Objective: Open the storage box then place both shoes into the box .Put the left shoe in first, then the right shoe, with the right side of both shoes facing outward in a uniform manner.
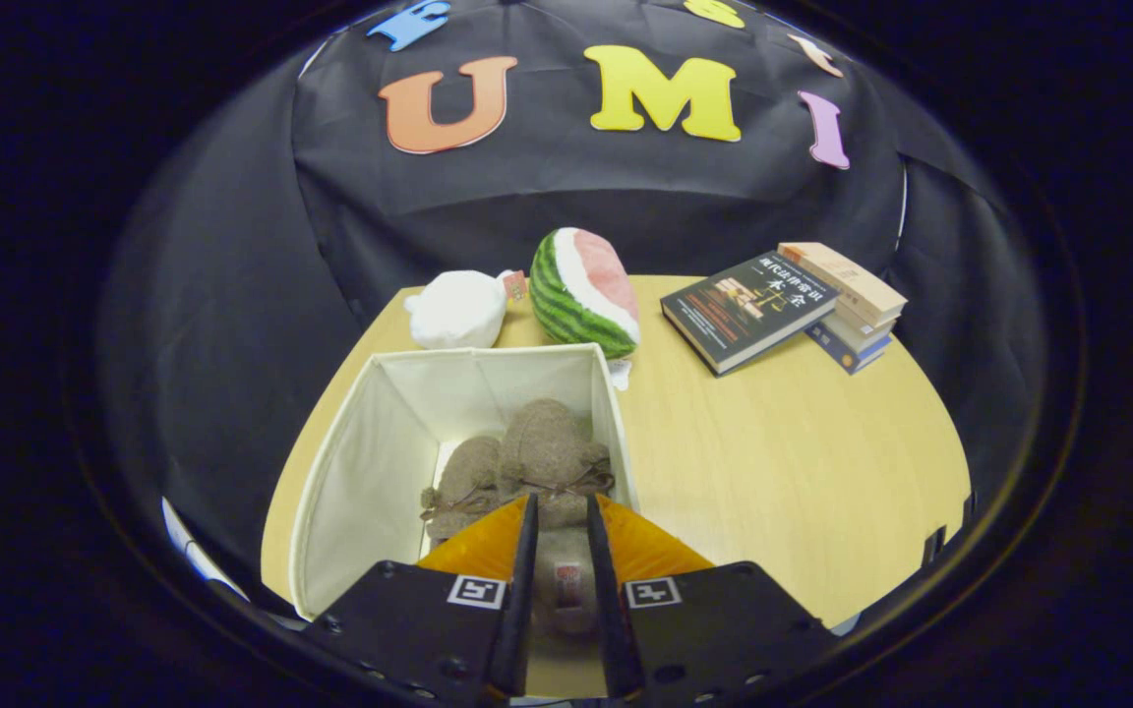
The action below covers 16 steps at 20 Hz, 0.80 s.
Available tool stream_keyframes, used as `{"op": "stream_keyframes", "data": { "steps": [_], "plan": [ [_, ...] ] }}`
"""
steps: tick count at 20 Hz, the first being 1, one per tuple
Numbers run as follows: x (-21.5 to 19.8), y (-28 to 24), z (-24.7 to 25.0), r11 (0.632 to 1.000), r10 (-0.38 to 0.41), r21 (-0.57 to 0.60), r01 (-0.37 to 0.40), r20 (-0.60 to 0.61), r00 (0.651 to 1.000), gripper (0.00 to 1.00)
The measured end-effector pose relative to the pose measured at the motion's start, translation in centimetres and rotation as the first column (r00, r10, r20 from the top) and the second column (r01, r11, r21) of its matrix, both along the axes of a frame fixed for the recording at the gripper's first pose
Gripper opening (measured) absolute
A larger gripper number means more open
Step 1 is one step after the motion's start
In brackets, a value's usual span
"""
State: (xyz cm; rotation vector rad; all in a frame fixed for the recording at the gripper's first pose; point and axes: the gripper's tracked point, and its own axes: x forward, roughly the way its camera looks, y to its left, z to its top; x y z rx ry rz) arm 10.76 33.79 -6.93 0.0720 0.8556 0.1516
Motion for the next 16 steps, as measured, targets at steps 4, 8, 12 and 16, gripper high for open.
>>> {"op": "stream_keyframes", "data": {
  "steps": [4, 8, 12, 16],
  "plan": [
    [0.0, 0.0, 2.4, 1.000, 0.017, 0.012, -0.018, 0.059, 0.998, 0.33],
    [-0.3, 0.4, 6.5, 0.991, 0.084, 0.092, -0.101, 0.172, 0.982, 0.61],
    [-0.8, -2.7, 10.4, 0.988, 0.073, 0.110, -0.109, 0.293, 0.953, 0.97],
    [-1.6, -7.4, 13.9, 0.990, 0.038, 0.106, -0.093, 0.435, 0.900, 0.96]
  ]
}}
